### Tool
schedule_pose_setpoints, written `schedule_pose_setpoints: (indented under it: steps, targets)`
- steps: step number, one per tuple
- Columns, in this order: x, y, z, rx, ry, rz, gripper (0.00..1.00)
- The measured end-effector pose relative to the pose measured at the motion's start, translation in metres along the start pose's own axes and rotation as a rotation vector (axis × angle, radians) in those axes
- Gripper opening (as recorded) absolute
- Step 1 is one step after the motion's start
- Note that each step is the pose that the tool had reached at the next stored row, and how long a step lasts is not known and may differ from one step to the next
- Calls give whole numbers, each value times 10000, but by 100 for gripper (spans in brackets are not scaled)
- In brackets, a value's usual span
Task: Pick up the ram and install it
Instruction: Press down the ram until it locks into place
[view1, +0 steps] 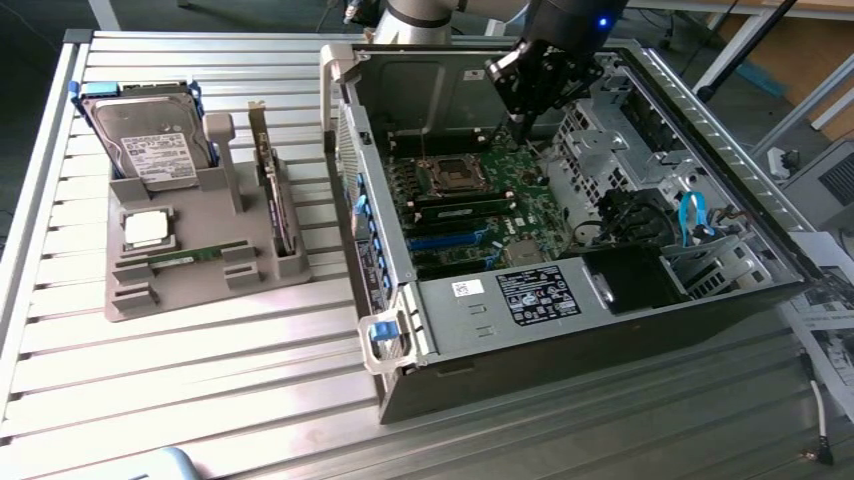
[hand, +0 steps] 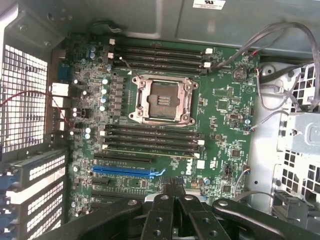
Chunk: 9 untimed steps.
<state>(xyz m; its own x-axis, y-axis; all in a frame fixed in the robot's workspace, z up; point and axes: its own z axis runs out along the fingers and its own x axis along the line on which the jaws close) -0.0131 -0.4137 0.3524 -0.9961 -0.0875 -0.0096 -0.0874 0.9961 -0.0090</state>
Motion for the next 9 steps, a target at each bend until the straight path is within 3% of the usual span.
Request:
schedule_pose_setpoints:
  steps: [4, 9]
  targets:
    - [19, 1, 0, -4, 7, -1, 11]
    - [21, 1, 0, -24, 77, 1, 11]
